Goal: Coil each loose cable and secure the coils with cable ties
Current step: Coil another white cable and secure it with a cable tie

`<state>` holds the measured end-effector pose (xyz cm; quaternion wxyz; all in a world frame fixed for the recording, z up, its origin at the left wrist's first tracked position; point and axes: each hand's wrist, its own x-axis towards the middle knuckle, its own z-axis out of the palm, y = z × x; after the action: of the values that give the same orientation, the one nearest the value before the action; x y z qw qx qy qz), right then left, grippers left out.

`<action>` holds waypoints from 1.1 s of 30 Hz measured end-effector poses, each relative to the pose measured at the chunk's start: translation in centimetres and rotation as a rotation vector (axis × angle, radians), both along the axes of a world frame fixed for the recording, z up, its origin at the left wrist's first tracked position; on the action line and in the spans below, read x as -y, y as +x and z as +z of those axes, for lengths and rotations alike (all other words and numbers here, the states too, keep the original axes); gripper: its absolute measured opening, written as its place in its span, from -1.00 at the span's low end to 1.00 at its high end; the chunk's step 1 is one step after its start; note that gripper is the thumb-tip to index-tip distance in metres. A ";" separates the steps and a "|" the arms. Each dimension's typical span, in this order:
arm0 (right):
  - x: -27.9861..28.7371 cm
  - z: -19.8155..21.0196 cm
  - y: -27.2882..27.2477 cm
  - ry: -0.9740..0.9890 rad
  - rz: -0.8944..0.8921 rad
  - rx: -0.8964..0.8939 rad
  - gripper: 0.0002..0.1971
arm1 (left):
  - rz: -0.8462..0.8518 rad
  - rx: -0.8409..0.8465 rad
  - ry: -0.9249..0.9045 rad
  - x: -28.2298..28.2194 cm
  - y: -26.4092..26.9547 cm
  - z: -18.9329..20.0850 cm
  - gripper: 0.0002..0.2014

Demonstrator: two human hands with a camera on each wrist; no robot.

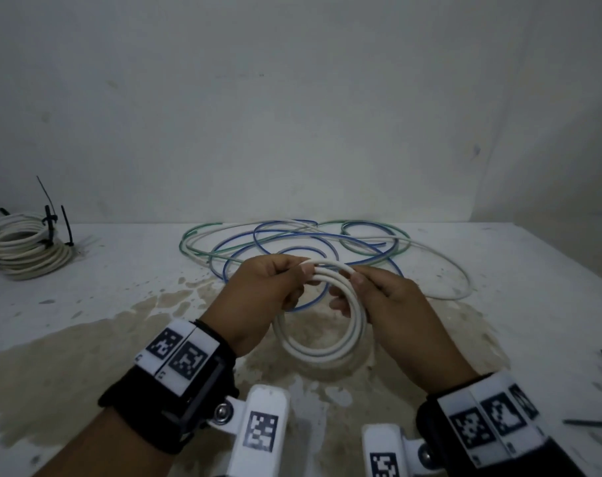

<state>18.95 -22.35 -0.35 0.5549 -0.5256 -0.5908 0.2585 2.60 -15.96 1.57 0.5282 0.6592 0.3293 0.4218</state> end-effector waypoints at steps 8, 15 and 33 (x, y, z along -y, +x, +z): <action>-0.3 0.0 -1.2 -0.027 0.016 -0.186 -0.81 | 0.068 0.152 -0.063 0.3 1.3 -0.4 -0.79; 0.0 -0.1 0.1 -0.076 0.151 -0.105 -0.75 | -0.137 0.152 -0.302 0.7 0.1 -0.3 -0.85; 0.1 0.2 1.0 -0.083 0.086 0.303 -0.76 | -0.057 0.053 -0.329 1.9 1.4 -2.3 -0.64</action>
<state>19.92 -22.50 -0.11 0.4257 -0.5550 -0.6787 0.2239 4.03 -17.82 -0.72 0.6493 0.5615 0.3613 0.3642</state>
